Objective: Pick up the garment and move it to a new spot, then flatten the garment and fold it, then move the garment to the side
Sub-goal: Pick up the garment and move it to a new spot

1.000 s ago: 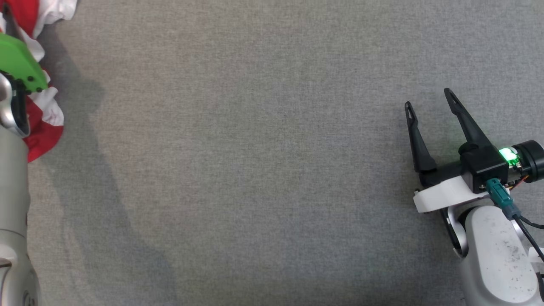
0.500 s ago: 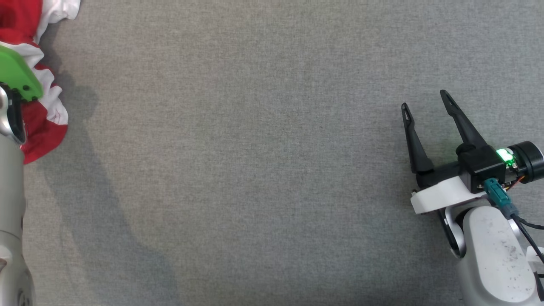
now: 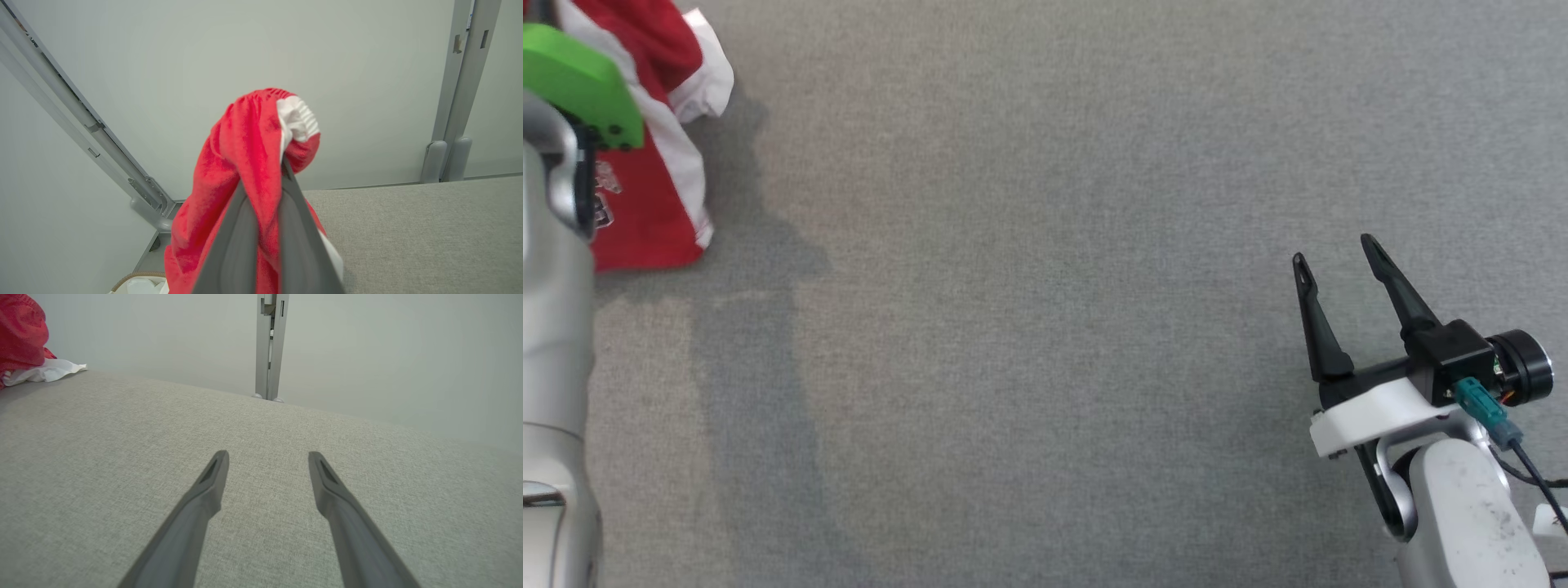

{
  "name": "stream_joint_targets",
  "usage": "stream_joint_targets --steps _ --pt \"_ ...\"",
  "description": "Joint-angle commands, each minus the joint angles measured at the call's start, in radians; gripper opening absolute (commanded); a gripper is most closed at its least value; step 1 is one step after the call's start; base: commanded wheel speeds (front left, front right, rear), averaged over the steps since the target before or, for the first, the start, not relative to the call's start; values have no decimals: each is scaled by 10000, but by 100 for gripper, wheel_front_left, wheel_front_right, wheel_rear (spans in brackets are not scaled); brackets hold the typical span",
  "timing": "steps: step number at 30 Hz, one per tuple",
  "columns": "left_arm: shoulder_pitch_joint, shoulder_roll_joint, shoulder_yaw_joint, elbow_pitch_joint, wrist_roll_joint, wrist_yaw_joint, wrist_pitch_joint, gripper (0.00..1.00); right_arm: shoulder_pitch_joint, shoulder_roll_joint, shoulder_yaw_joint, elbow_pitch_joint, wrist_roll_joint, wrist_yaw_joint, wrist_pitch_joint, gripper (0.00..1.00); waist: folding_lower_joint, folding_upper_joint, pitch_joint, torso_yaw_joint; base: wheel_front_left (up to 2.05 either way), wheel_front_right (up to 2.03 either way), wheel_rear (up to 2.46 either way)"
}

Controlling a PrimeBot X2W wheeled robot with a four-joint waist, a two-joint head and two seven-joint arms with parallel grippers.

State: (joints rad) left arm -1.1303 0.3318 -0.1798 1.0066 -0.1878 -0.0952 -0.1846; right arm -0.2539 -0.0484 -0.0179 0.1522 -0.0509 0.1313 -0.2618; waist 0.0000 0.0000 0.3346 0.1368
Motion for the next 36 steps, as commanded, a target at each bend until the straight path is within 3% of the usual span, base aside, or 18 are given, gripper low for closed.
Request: stream_joint_targets --steps 1,9,16,20,23,27,29,36 --pt "-143 -180 -163 -227 62 -85 22 0 226 -39 16 65 117 -10 -49 100 0 0 -1063 -464 0 0 0" --pt "406 -1552 -1421 -2126 -331 -349 510 0 755 -39 43 239 753 -10 -49 100 0 0 -2272 -1391 0 0 0" --pt "989 -2635 -2058 -3714 -1354 -345 1068 0 932 -36 -112 234 916 -10 -49 100 0 0 -2406 -1899 0 0 0" --pt "1860 -2799 -2769 -4537 -2540 123 1256 0 907 -35 -206 215 977 -10 -49 100 0 0 -2231 -2071 0 0 0" --pt "2712 -2800 -3840 -5045 -3650 863 1285 0 767 -36 -233 213 986 -10 -49 100 0 0 -2001 -2155 0 0 0" --pt "3451 -2768 -4660 -4510 -3982 1772 896 0 551 -33 -258 150 994 -10 -49 100 0 0 -1667 -2195 0 0 0" --pt "3695 -2778 -4686 -3931 -4112 1988 658 0 480 -35 -289 131 984 -10 -49 100 0 0 -1483 -2195 0 0 0" --pt "3945 -2506 -4387 -2093 -4190 1990 -276 0 317 -35 -379 134 842 -10 -49 100 0 0 -979 -2054 0 0 0"
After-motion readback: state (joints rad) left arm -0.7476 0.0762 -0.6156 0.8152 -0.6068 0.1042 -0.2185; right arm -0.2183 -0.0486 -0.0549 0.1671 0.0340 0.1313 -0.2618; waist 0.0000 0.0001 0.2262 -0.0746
